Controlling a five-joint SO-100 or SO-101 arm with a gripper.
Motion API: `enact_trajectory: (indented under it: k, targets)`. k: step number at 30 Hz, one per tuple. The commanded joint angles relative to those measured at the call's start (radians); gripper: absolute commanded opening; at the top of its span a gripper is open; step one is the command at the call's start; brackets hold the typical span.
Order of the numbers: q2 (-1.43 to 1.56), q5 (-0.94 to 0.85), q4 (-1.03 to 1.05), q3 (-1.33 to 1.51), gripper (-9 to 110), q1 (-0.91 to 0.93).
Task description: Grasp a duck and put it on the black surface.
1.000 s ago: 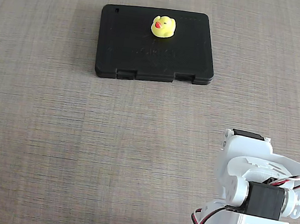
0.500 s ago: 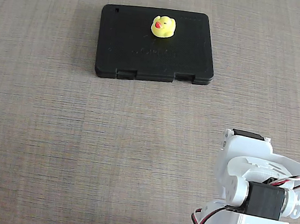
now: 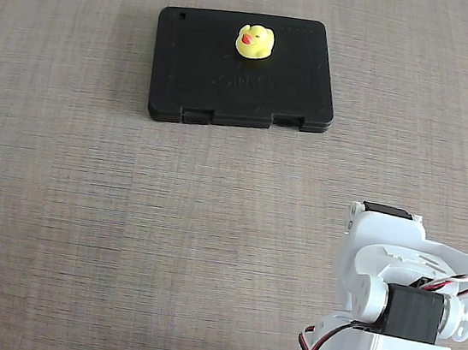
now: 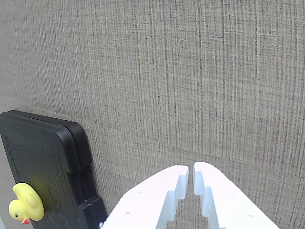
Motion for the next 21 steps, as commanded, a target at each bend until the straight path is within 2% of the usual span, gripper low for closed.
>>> enact_trajectory:
  k: [1, 21]
  targets:
    - [0.069, 0.002, -0.002, -0.017, 0, -0.003]
    - [0.069, -0.006, -0.012, -0.015, 0, -0.080]
